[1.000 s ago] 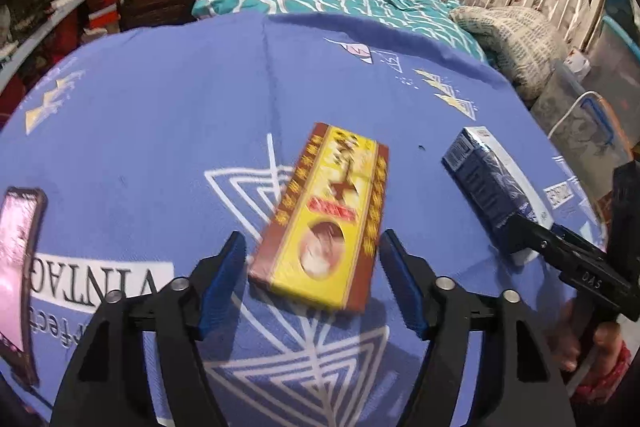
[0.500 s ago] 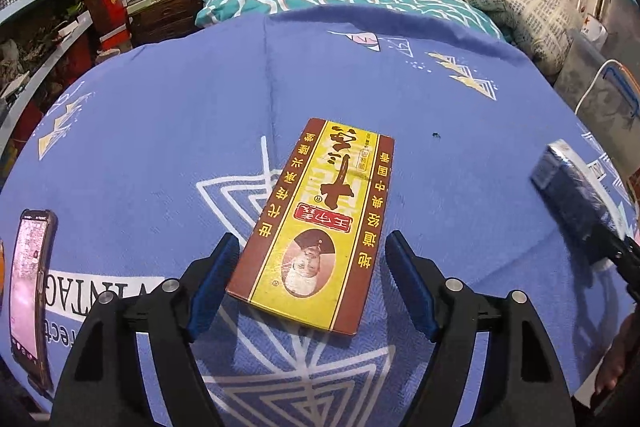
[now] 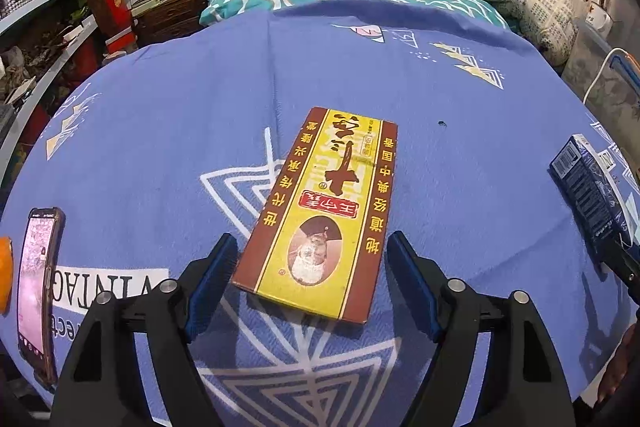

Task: Collect trash

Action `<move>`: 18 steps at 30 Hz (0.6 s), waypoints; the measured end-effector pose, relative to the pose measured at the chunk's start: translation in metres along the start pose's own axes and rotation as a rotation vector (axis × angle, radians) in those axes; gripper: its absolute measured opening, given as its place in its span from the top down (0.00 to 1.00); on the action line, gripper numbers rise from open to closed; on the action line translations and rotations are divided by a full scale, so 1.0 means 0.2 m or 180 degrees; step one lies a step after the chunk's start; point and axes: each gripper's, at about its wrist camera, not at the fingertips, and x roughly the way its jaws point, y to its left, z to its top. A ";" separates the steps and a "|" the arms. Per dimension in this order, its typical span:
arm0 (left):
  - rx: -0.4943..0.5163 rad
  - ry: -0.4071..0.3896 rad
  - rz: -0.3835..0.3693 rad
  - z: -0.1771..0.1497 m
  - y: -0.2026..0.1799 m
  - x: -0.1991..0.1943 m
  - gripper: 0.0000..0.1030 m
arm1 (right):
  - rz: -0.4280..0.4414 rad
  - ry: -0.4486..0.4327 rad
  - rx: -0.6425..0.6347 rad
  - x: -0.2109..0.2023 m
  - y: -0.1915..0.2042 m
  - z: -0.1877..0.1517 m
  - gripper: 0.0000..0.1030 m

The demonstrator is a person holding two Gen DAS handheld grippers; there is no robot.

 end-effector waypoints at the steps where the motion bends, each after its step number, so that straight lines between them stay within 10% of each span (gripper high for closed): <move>1: -0.0001 -0.0005 0.0007 0.00 0.00 0.00 0.26 | 0.0005 0.0015 0.0020 0.00 -0.01 0.00 0.22; 18: -0.0035 0.0045 -0.0001 -0.03 0.05 0.03 0.21 | 0.0004 0.0020 0.0096 0.01 -0.03 0.00 0.18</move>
